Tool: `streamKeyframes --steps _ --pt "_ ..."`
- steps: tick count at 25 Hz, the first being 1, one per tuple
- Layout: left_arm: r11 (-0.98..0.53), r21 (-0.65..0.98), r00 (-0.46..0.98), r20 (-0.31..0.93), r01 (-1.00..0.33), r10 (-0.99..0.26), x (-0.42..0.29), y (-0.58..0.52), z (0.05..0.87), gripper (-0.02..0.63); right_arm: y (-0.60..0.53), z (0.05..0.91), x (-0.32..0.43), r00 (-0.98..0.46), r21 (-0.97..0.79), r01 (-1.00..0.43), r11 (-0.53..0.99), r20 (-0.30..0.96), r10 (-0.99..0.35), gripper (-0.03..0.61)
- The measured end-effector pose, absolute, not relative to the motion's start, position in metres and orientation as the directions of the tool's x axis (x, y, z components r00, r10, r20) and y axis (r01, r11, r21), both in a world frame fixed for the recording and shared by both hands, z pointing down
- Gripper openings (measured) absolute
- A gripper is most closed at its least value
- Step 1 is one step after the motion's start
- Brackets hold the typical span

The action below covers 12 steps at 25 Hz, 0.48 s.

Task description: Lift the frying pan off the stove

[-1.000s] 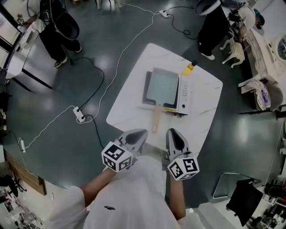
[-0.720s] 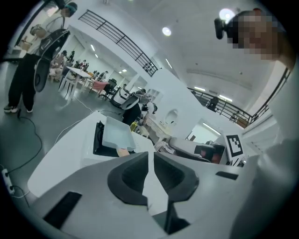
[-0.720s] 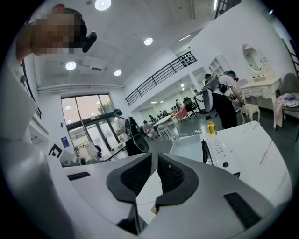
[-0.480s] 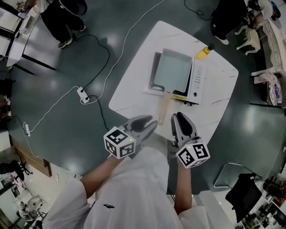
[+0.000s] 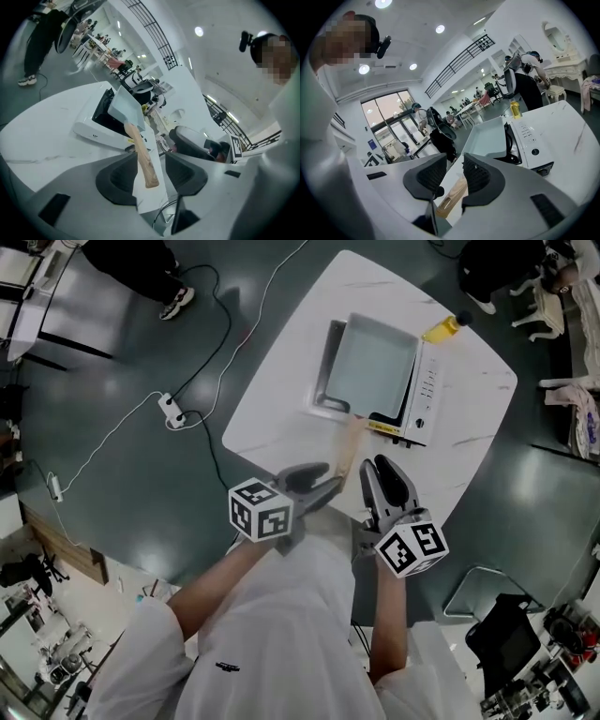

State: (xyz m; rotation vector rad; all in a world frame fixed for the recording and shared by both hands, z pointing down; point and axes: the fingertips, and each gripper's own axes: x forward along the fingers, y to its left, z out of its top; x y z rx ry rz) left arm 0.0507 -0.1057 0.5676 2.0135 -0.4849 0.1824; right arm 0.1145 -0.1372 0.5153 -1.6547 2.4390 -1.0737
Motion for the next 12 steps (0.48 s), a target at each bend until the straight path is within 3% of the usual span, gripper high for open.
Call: streamKeyframes --steps 8,12 --pt "-0.342 0.858 0.922 0.335 -0.383 -0.192 0.066 -0.101 0.597 0.169 -0.144 0.541 0.121 -0.462 -0.568 -0.801 0.190 0.384 -0.800 0.089" --pt "-0.308 0.883 0.932 0.311 -0.355 -0.184 0.068 -0.099 0.599 0.154 -0.148 0.552 0.118 -0.492 -0.637 -0.754 0.161 0.385 -0.781 0.127"
